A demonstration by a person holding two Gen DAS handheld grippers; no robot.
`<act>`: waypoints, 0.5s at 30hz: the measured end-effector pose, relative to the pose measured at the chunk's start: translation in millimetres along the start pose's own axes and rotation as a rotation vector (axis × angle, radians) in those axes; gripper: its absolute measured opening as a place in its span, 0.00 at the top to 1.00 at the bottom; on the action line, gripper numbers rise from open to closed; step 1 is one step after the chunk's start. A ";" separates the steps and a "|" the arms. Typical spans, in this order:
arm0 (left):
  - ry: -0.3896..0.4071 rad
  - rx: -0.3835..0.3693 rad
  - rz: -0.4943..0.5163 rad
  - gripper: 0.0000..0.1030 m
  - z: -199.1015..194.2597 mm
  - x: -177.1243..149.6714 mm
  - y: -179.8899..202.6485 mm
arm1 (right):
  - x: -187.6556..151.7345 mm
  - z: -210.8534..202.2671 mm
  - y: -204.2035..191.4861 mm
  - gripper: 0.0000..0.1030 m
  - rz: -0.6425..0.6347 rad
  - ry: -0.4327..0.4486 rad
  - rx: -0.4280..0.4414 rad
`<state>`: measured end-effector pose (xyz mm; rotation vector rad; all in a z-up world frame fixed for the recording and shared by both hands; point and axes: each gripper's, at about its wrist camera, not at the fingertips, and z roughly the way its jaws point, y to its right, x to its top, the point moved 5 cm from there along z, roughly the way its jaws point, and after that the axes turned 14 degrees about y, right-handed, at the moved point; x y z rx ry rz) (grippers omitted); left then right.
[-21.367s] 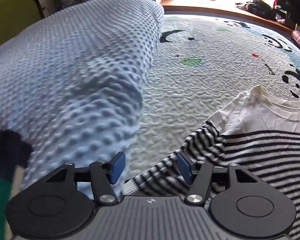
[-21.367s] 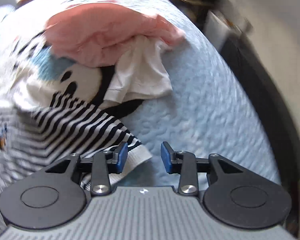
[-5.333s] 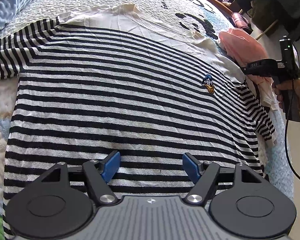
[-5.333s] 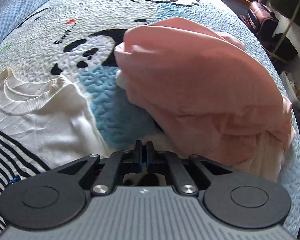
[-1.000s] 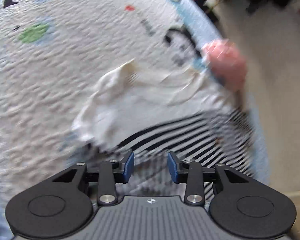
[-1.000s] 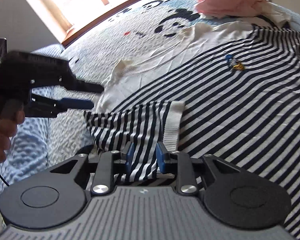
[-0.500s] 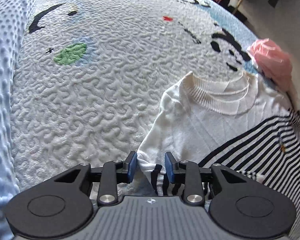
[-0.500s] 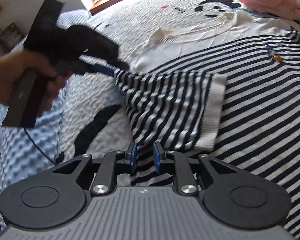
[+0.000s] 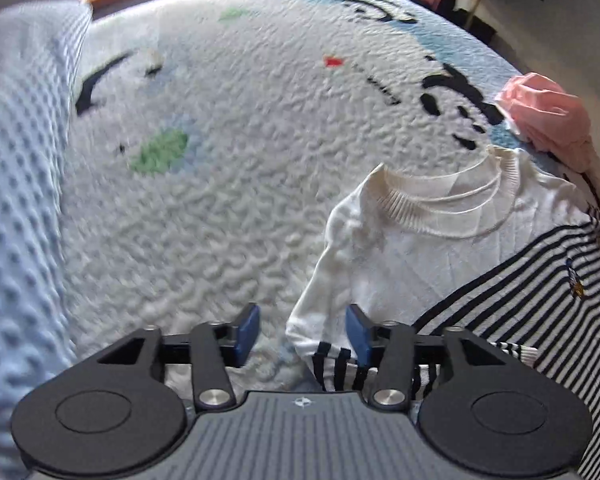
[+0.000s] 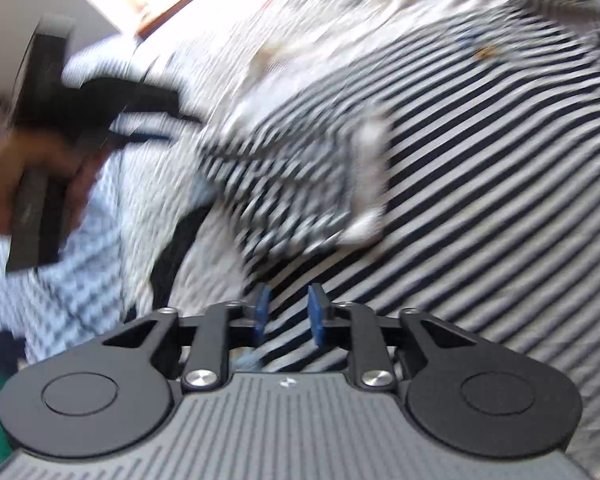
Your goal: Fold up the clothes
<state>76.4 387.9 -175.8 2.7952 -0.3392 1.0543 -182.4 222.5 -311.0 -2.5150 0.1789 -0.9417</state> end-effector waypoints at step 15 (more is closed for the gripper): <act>-0.058 -0.395 0.266 0.33 30.7 79.5 302.9 | 116.1 -62.3 335.1 0.67 0.801 0.400 -0.318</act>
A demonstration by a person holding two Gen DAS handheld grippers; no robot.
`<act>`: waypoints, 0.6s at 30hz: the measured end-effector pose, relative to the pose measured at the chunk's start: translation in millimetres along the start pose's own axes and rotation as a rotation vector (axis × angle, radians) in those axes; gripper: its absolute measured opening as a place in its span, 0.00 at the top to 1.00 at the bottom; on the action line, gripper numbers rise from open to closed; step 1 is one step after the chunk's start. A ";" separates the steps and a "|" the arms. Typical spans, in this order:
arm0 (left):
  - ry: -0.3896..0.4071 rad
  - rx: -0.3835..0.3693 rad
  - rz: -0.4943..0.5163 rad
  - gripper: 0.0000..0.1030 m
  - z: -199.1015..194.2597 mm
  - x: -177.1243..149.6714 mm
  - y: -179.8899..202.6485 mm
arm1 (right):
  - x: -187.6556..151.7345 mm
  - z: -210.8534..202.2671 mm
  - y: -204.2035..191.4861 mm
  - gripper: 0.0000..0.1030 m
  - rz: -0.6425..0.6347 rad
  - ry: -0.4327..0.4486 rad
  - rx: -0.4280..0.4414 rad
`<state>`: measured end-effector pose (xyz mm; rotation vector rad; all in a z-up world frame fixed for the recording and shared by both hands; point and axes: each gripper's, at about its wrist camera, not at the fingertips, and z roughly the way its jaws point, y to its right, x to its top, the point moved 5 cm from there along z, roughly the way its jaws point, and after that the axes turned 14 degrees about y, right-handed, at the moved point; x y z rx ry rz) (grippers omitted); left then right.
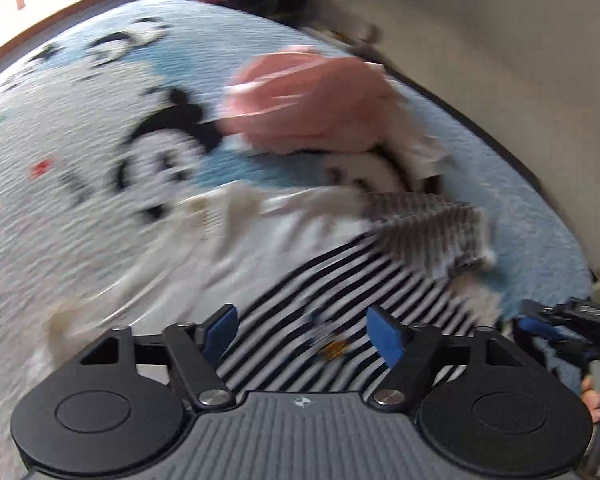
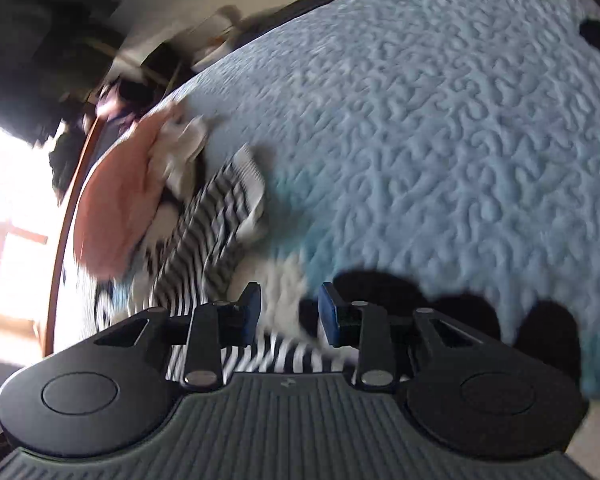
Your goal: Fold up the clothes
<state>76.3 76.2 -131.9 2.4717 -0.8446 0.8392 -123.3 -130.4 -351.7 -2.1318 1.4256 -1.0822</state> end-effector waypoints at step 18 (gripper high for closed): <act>-0.289 -0.546 0.759 0.79 241.2 60.2 221.2 | 3.1 41.4 14.9 0.70 0.190 0.020 0.110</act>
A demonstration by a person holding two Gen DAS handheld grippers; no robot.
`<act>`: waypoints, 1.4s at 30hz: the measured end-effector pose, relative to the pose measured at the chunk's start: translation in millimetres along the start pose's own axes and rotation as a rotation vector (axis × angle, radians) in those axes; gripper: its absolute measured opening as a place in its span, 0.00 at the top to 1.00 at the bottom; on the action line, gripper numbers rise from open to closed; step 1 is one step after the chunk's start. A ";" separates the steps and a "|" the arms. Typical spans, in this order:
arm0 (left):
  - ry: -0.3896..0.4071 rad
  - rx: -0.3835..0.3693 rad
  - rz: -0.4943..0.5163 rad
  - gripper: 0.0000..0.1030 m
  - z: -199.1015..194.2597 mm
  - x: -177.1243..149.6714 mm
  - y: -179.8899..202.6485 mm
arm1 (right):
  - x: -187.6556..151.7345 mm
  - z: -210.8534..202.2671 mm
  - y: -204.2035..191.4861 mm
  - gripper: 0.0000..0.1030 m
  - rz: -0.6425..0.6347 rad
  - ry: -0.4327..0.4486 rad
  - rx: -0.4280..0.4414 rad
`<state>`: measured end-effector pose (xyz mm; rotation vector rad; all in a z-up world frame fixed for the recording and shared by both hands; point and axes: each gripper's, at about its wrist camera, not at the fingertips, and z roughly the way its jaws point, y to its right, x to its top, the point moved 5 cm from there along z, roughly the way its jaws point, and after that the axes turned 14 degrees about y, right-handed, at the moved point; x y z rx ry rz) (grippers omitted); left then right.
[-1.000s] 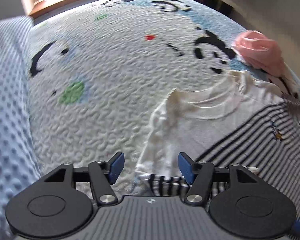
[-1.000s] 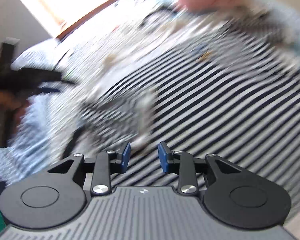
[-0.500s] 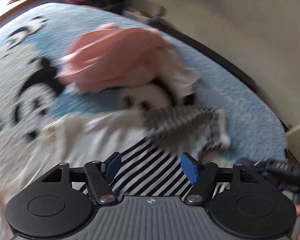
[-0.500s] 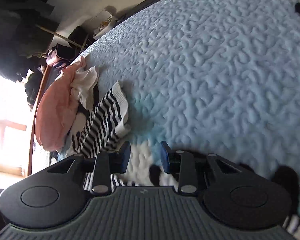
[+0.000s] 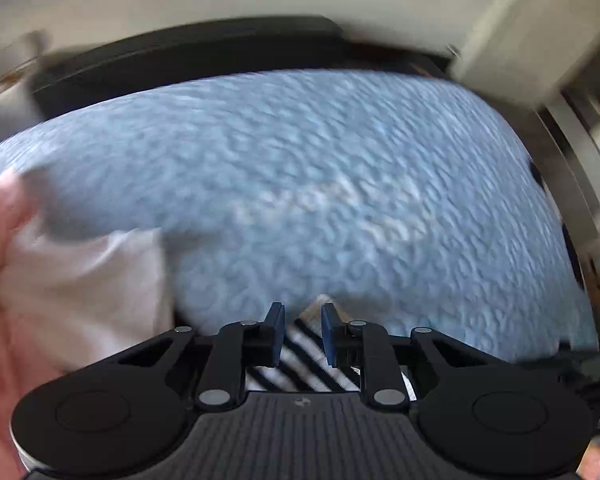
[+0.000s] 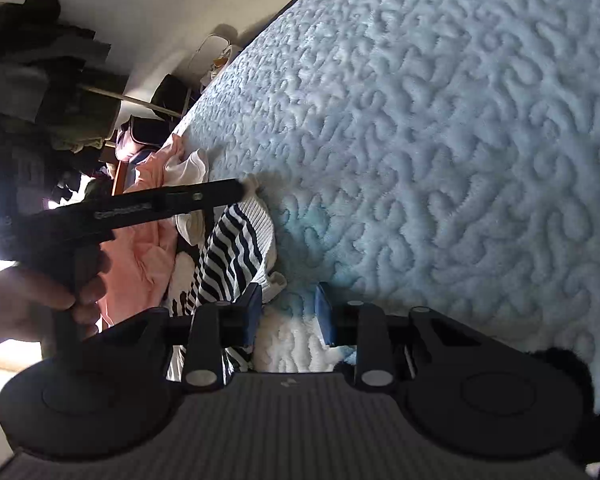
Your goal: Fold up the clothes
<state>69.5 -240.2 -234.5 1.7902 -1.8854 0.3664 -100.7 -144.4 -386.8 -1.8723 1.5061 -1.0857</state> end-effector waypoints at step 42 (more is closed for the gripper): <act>0.275 0.277 -0.720 0.96 -183.1 -275.7 28.2 | -160.2 -16.2 -118.3 0.95 -1.203 -0.312 0.302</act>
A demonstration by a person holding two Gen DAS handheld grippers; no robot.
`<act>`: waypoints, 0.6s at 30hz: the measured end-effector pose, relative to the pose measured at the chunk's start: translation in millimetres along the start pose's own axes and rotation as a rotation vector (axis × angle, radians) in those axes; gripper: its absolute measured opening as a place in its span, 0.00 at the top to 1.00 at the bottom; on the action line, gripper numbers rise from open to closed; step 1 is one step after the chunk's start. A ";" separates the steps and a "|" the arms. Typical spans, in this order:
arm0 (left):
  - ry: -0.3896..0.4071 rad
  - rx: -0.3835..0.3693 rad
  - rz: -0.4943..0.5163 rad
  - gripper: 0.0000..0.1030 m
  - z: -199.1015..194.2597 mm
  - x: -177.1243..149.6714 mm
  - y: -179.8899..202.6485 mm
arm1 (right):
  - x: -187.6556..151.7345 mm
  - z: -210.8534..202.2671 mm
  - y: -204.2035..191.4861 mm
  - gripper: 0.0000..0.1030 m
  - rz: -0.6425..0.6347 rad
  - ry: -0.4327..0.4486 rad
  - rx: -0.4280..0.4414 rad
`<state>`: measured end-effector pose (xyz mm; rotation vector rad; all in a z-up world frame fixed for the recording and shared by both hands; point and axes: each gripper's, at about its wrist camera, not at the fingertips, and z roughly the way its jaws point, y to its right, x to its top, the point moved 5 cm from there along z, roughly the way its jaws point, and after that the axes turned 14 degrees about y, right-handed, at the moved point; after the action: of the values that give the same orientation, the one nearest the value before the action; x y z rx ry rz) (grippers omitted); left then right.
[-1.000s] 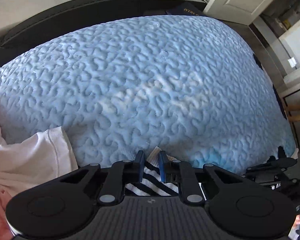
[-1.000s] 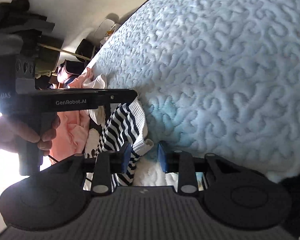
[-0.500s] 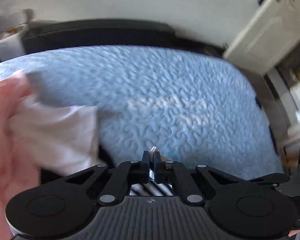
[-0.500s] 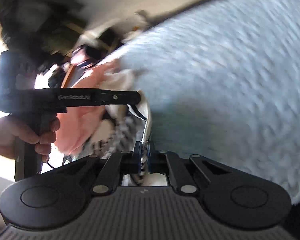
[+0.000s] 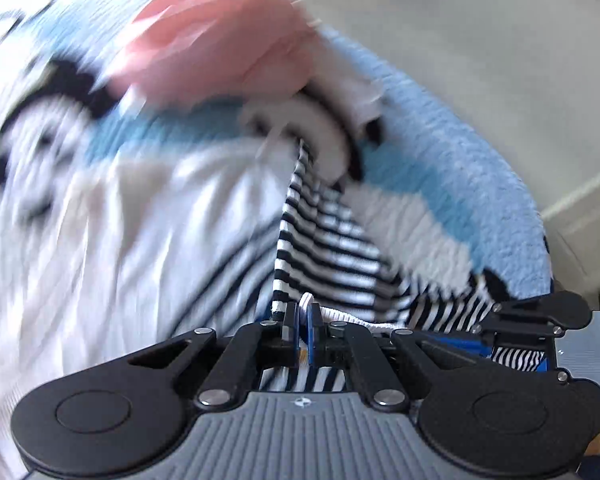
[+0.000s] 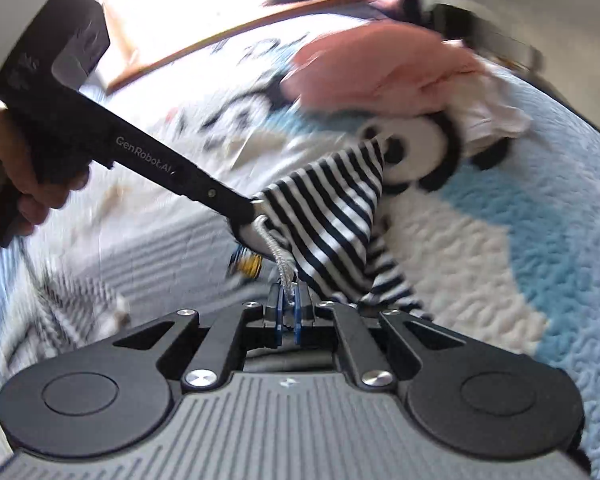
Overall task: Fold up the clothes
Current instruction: 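Fold the other sweater side inward with the left gripper while the right gripper holds the sleeve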
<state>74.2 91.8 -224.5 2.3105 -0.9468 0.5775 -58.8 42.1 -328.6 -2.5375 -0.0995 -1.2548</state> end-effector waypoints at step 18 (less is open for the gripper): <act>-0.048 0.047 -0.116 0.95 -34.8 -65.1 -7.3 | -4.3 -47.0 30.7 0.71 0.073 0.023 -0.060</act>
<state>30.9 150.3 -238.6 2.4125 -0.8224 0.5034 -91.4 -1.0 -312.6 -2.5522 0.0357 -1.2770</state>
